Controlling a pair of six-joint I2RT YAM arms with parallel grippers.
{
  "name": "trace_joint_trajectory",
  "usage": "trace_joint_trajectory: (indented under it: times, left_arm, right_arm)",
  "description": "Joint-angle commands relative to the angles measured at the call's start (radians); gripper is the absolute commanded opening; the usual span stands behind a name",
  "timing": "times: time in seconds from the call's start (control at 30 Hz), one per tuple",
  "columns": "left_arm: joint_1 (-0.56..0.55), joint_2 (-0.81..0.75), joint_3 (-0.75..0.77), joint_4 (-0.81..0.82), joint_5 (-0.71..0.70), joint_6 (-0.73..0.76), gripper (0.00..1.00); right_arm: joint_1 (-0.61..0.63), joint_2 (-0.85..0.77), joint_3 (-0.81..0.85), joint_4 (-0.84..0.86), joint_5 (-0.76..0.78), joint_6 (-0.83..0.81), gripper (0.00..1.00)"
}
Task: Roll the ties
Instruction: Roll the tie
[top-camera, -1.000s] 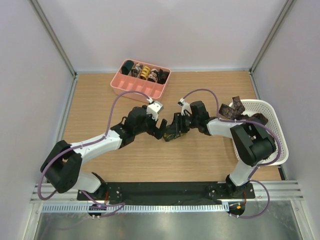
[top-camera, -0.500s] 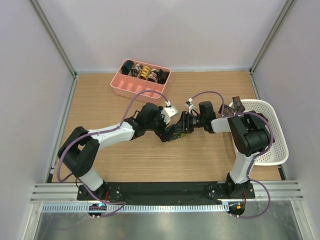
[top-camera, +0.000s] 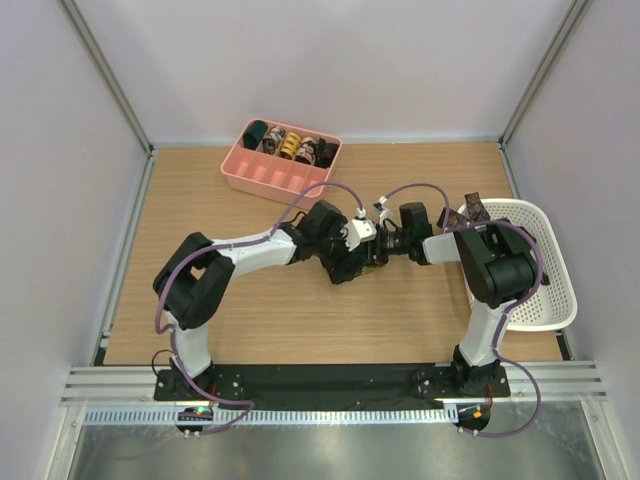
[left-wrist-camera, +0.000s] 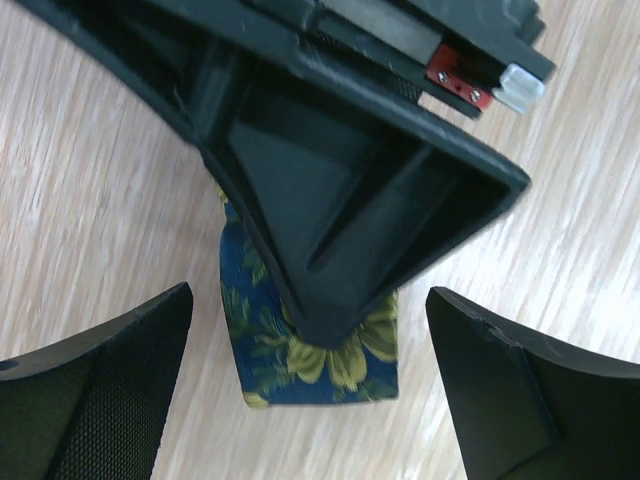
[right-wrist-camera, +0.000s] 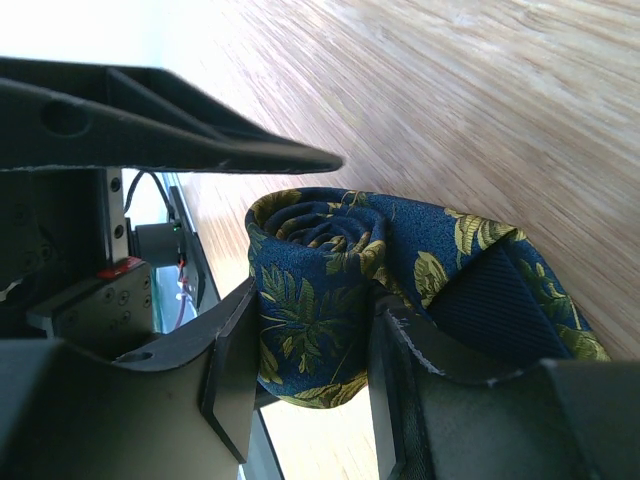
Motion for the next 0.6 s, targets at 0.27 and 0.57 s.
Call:
trace_joint_trajectory:
  times: [0.27,0.57]
  left_arm:
    - [-0.01,0.139,0.171,-0.162,0.008,0.086,1.0]
    - [-0.02,0.191,0.189,-0.153,-0.018,0.052,0.88]
  right_arm:
    - [-0.003,0.051,-0.019,-0.114,0.095,-0.048,0.2]
    - [-0.003,0.053,-0.022,-0.109,0.096,-0.045,0.19]
